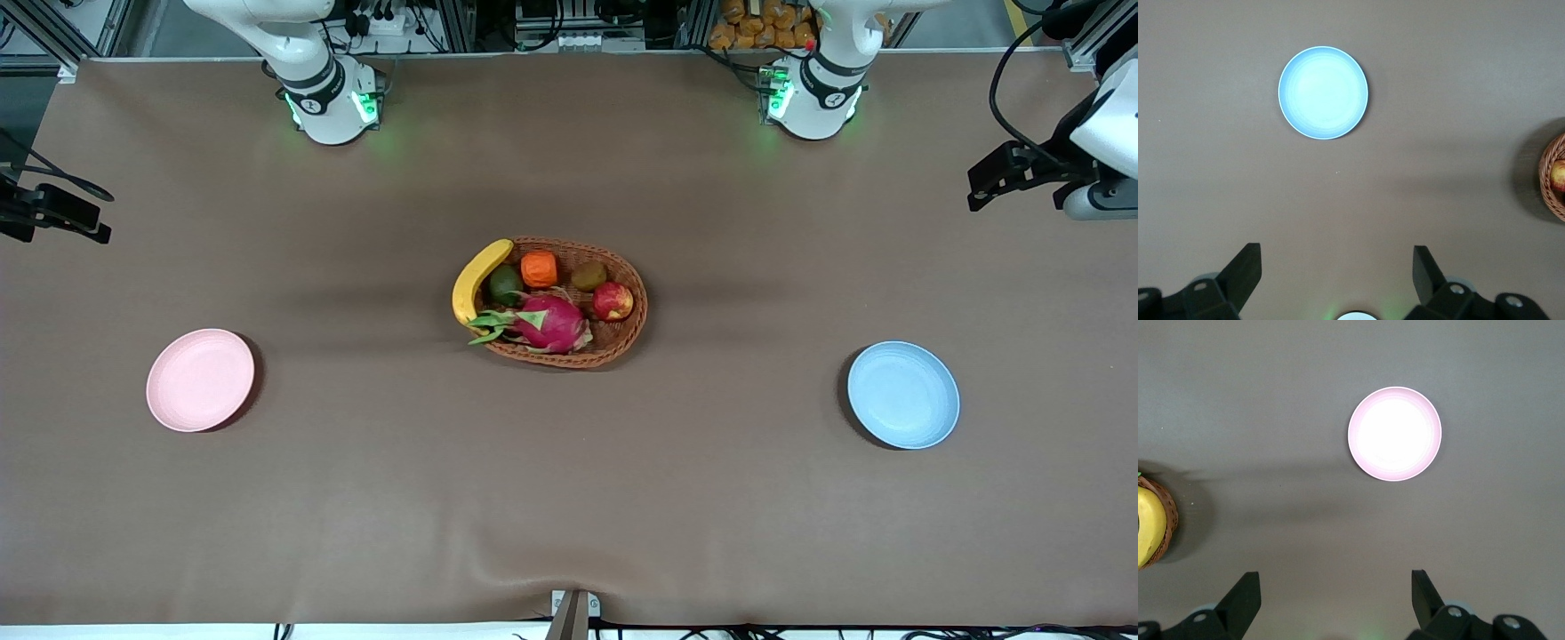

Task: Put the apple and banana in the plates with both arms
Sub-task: 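Move the left gripper toward the red apple in the basket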

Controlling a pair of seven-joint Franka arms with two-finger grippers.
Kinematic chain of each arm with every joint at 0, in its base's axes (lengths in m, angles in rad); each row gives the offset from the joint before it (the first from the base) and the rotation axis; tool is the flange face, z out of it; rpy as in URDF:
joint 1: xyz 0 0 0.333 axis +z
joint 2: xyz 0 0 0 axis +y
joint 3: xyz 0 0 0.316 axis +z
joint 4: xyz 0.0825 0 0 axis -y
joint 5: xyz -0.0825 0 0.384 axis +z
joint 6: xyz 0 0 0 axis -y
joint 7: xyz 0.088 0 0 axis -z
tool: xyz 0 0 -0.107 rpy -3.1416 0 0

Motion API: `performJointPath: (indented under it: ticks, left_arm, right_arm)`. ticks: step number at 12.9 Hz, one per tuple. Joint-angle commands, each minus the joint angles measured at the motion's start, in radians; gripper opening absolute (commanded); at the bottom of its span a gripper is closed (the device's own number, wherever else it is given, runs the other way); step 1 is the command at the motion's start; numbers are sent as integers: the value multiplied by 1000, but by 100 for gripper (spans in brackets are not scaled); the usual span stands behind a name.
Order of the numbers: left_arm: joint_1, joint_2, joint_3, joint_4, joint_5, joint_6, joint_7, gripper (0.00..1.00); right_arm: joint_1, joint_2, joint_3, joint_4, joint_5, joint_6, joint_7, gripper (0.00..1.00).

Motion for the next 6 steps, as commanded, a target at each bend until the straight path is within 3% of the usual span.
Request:
performJointPath:
  ticks: [1, 6]
  left_arm:
    - [-2, 4, -6, 6, -12, -15, 9, 100]
    - [-18, 24, -9, 12, -12, -5, 7, 100]
  right_arm:
    - [1, 8, 1, 25, -14, -17, 10, 100]
    - [6, 10, 1, 24, -14, -16, 10, 100]
